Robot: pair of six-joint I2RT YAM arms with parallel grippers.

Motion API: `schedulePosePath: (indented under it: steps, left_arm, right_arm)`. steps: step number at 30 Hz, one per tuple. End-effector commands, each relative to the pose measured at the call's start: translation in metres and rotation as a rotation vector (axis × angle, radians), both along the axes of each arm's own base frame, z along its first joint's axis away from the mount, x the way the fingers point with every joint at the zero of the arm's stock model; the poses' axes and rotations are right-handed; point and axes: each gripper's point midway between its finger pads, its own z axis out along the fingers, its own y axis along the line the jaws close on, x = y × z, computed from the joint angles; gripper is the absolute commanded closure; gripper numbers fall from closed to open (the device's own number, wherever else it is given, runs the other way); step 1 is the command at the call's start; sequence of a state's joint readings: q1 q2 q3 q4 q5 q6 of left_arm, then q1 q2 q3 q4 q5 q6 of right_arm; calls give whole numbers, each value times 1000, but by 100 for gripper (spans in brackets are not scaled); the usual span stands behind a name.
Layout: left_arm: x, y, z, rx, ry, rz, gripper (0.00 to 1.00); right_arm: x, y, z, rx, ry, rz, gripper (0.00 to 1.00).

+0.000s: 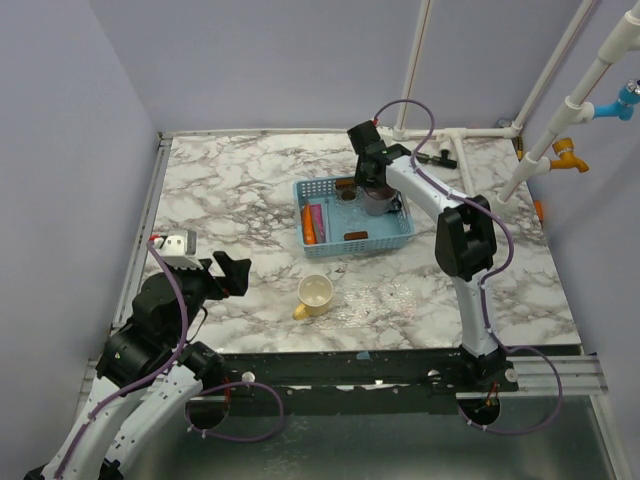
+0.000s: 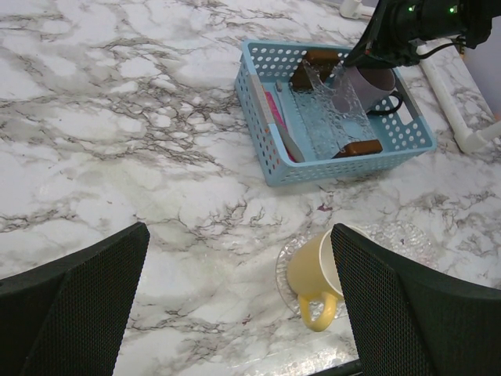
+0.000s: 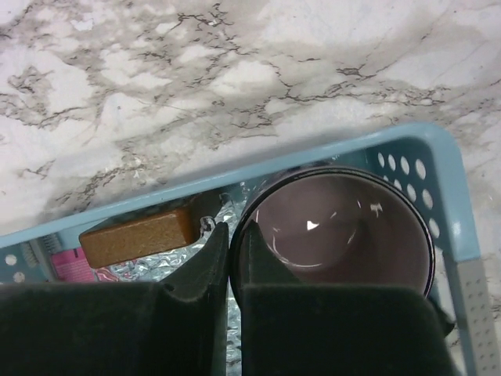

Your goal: Prepare toiletry sets of a toothbrush and toothpaste on the tray

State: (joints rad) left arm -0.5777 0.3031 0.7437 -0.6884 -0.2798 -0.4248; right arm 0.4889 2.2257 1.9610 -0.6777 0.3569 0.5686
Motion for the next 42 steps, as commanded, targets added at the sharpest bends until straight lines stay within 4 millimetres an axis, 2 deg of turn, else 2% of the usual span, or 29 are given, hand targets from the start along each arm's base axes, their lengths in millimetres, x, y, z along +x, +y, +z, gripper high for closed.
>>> schedulePosePath:
  steps: [1,10,26,34,42]
  left_arm:
    - [1,0,2,5,-6,-2,1]
    - [0,0,4,-2,-15,-5,1]
    - [-2,-1,6,-11,-23,-15,1]
    - [-2,-1,5,-11,-20,-17,1]
    - [-2,-2,5,-12,-20,-17,1]
  right_arm:
    - [2,0,-6,9,15,12,99]
    - [-5,-6,27,18,-30,14,100]
    - [-27,-29,117,29,-193,-19,99]
    - [-61,-34,156,29,-235,13,99]
    - [-114,-40,161,10,-211,56,99]
